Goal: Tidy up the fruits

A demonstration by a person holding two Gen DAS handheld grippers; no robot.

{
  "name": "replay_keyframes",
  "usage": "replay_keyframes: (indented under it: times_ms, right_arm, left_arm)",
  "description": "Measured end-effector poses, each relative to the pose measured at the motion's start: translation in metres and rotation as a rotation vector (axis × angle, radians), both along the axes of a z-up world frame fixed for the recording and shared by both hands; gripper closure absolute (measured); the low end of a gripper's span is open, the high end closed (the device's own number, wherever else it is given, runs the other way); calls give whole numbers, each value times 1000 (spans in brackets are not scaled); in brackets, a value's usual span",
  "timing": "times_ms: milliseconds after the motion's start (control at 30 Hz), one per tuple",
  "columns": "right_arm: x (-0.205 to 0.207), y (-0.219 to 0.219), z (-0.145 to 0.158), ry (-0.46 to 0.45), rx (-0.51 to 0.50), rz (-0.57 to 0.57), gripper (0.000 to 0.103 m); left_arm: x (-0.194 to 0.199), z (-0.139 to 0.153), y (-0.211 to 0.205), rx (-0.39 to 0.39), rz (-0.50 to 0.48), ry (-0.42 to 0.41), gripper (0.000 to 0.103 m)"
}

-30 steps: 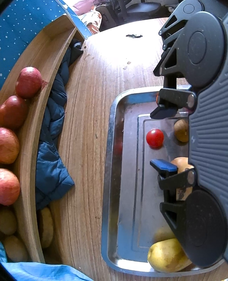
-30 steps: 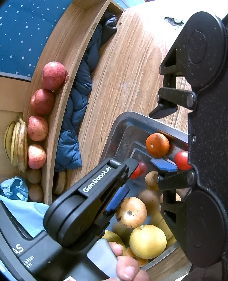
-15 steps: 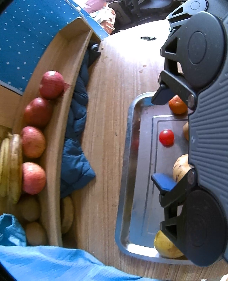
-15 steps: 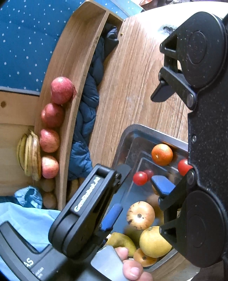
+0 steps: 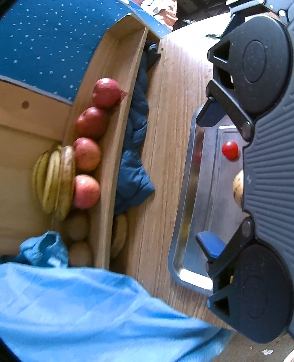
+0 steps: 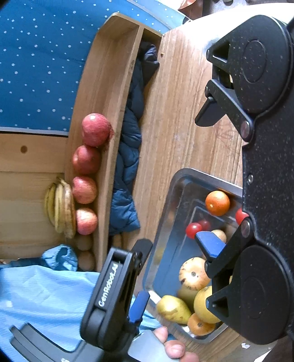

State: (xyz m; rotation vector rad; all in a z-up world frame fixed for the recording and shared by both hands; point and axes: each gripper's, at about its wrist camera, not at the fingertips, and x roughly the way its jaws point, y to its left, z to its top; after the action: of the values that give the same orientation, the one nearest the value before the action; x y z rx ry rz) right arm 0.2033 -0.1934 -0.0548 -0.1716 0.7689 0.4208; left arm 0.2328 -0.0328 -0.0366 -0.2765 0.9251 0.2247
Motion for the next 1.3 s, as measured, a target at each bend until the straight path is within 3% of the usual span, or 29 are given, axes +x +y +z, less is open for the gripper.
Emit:
replay_keyframes:
  times_ms: [400,633,933,1300]
  right_arm:
    - [-8,-2,13,-56,109,-36,1]
    - [-11,7,10,-36,130,-31,1]
    - [-25,21,7,-13,125,-16,1]
    - [-56,33,13,-33,112,-97,1]
  left_arm:
    - [-42,14,14,102,54,-45,2]
    - [-59,11,28,142,89,-45,2]
    - [-88,3,46,178,50,-50,2]
    - [-132,2,70,158,-5,-98,2]
